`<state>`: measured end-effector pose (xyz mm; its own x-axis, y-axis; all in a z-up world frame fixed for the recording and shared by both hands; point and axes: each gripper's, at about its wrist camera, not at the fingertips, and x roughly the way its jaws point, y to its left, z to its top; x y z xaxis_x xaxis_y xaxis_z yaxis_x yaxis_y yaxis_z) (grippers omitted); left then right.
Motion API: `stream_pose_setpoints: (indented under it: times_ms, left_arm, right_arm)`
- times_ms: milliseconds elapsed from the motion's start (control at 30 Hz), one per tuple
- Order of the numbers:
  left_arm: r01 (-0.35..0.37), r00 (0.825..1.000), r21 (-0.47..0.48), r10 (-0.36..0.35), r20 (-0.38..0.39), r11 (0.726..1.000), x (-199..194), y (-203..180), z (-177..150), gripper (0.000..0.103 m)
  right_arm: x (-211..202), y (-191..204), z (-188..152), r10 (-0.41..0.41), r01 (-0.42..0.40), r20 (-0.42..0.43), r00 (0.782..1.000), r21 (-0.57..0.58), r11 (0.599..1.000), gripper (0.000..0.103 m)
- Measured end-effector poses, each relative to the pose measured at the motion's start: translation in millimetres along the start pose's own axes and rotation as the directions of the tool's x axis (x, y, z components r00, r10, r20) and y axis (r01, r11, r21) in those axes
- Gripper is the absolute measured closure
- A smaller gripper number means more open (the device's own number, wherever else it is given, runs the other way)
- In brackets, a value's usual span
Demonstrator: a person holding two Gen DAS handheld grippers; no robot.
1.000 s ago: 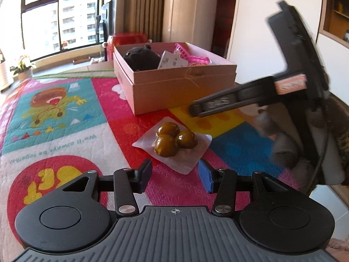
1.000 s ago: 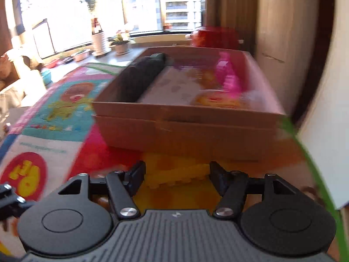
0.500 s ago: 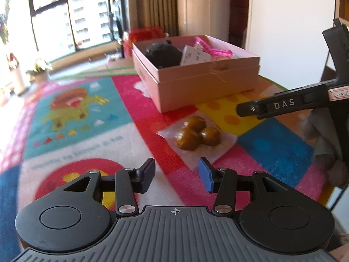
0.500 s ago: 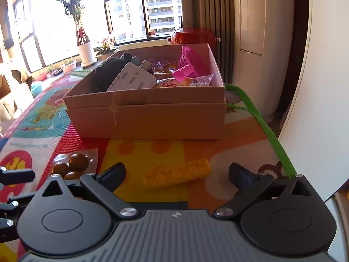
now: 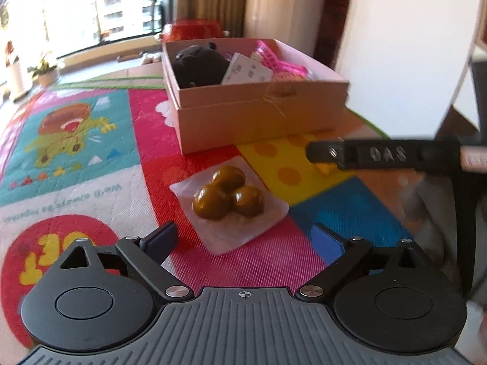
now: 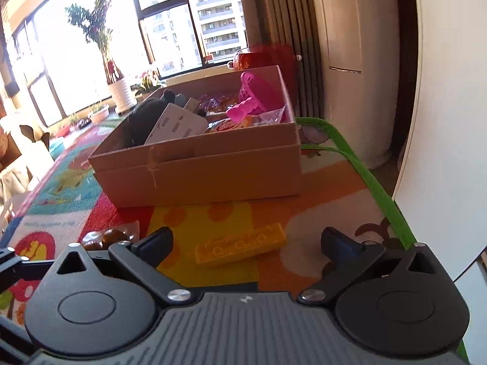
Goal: Organize objects
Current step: 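Move the right tool down to the yellow toy brick on the mat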
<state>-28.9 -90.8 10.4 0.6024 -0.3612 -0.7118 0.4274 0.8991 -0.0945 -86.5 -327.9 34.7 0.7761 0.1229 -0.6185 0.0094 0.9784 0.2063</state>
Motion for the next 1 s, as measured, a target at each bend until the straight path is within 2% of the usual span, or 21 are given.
stream_pose_setpoints:
  times_ms: [133,300,433,733,1000]
  left_arm:
    - [-0.031,0.999,-0.057,0.032,0.008,0.998,11,-1,11,0.006]
    - [-0.095,0.995,-0.053,0.096,0.025,0.994,24,-7,20,0.006]
    - [-0.13,0.99,-0.022,0.13,0.046,0.991,23,-8,19,0.018]
    - [-0.079,0.994,-0.039,0.082,0.069,0.996,6,7,7,0.024]
    - [-0.106,0.989,-0.114,0.117,0.092,0.988,-20,44,-17,0.024]
  right_arm:
    - [-3,-6,-1,0.012,-0.013,0.015,1.0,0.039,0.999,0.0]
    - [-4,-9,-1,0.012,-0.013,0.023,1.0,0.054,0.998,0.0]
    - [-4,-10,-1,0.013,-0.014,0.028,1.0,0.066,0.998,0.0]
    - [-4,-9,-1,0.003,-0.004,0.019,1.0,0.057,0.998,0.0]
    - [1,5,0,-0.054,0.053,-0.011,0.999,-0.014,0.998,0.0]
